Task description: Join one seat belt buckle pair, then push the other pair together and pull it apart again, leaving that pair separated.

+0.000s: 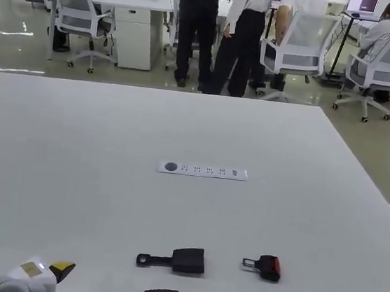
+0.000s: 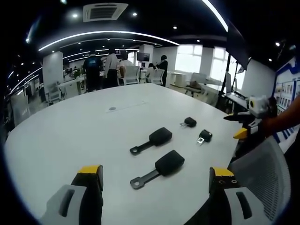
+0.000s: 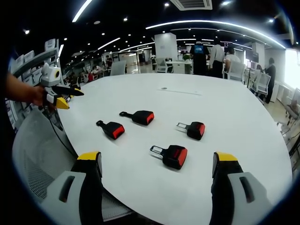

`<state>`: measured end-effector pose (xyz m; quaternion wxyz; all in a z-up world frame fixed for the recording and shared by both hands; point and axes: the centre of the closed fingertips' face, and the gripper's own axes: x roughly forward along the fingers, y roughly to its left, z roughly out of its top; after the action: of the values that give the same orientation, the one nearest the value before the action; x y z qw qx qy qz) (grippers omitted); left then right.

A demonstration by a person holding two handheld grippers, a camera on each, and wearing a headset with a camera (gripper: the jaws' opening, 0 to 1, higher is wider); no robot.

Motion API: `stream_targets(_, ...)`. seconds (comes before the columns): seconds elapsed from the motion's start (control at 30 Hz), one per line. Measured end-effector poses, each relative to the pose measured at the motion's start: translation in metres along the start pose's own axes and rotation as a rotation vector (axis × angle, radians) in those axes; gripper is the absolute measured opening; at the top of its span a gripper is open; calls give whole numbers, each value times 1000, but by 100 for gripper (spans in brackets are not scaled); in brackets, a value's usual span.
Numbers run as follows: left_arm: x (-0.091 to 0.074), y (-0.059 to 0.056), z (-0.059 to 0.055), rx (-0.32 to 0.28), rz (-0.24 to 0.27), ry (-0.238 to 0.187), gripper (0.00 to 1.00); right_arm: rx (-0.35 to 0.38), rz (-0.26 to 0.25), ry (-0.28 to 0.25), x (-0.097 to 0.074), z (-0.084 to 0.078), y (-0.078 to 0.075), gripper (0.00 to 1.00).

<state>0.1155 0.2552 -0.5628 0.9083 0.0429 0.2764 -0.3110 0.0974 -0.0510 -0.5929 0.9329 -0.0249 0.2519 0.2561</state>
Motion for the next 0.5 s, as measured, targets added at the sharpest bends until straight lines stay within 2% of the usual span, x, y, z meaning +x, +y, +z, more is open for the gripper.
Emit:
stream_targets(0.27, 5, -6, -2, 10, -19, 10, 94, -4, 5, 6, 4, -3, -2, 97)
stream_targets(0.5, 13, -4, -8, 7, -33, 25, 93, -10, 14, 13, 11, -1, -3, 96)
